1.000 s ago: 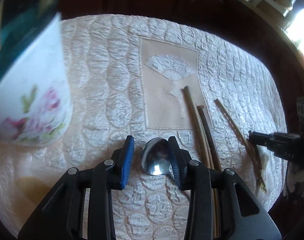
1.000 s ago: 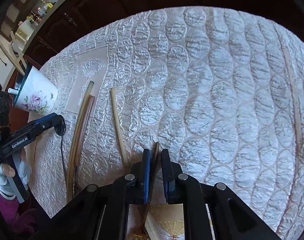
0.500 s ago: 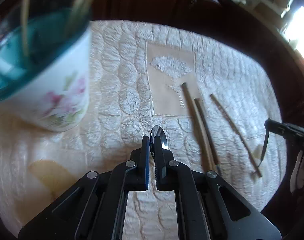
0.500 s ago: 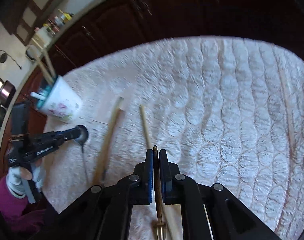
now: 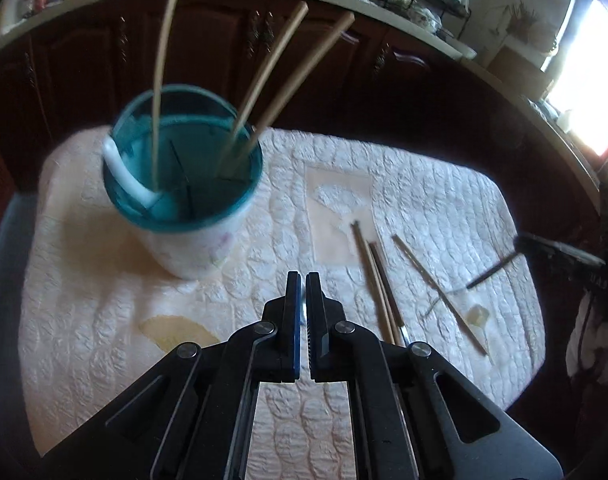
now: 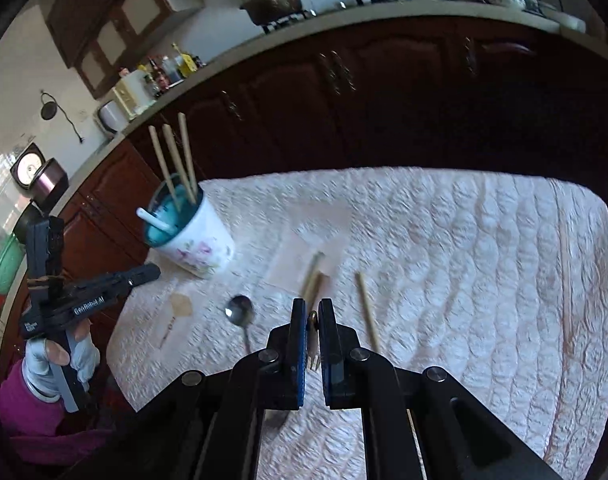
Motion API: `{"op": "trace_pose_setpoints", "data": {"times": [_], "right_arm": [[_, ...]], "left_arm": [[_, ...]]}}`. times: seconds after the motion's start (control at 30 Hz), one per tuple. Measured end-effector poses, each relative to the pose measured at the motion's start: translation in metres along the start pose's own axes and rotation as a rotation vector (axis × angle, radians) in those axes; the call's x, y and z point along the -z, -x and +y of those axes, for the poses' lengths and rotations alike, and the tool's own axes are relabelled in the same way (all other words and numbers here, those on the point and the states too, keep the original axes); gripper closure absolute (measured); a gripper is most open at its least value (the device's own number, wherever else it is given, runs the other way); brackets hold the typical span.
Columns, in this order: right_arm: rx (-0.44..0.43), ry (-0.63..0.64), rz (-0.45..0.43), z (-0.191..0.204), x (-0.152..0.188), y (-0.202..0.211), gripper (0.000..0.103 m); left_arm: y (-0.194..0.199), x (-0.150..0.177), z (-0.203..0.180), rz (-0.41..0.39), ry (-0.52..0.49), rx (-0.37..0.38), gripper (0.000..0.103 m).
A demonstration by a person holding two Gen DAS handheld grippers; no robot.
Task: Organize utensils
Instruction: 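Lift the spoon with the left gripper while the right gripper carries the fork toward the holder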
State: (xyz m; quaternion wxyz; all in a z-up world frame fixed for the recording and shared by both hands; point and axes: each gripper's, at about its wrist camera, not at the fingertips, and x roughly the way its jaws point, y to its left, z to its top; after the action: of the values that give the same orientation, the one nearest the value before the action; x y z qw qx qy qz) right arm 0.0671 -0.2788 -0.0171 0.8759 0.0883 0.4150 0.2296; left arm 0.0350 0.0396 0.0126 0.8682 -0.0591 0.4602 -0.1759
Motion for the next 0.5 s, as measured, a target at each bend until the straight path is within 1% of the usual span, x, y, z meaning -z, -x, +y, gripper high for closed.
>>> {"op": "trace_pose_setpoints", "data": {"times": [0.03, 0.07, 0.1, 0.17, 0.3, 0.37, 0.43, 0.47, 0.5], "right_arm": [[-0.003, 0.007, -0.002, 0.005, -0.002, 0.0, 0.098], [-0.004, 0.012, -0.004, 0.008, -0.003, 0.0, 0.098], [-0.006, 0.015, -0.004, 0.01, -0.003, -0.001, 0.098], [-0.008, 0.025, -0.002, 0.016, -0.005, -0.003, 0.098], [-0.007, 0.034, 0.002, 0.02, -0.006, 0.0, 0.098], [-0.005, 0.034, 0.003, 0.019, -0.006, 0.002, 0.098], [-0.002, 0.034, 0.003, 0.019, -0.007, 0.004, 0.098], [-0.002, 0.033, 0.002, 0.019, -0.007, 0.005, 0.098], [-0.003, 0.032, 0.001, 0.019, -0.007, 0.005, 0.098]], "left_arm": [[-0.004, 0.002, 0.001, 0.005, 0.011, 0.0, 0.101], [-0.009, 0.004, 0.001, 0.016, 0.014, 0.005, 0.097], [-0.019, 0.007, 0.001, 0.036, 0.014, 0.01, 0.089], [-0.039, 0.011, 0.001, 0.071, 0.013, -0.001, 0.08], [-0.08, 0.013, -0.001, 0.135, 0.005, -0.013, 0.079], [-0.098, 0.015, -0.001, 0.17, -0.004, -0.034, 0.079], [-0.112, 0.016, -0.003, 0.196, -0.007, -0.034, 0.079], [-0.115, 0.016, -0.004, 0.203, -0.016, -0.033, 0.081], [-0.118, 0.017, -0.005, 0.201, -0.029, -0.038, 0.09]]}}
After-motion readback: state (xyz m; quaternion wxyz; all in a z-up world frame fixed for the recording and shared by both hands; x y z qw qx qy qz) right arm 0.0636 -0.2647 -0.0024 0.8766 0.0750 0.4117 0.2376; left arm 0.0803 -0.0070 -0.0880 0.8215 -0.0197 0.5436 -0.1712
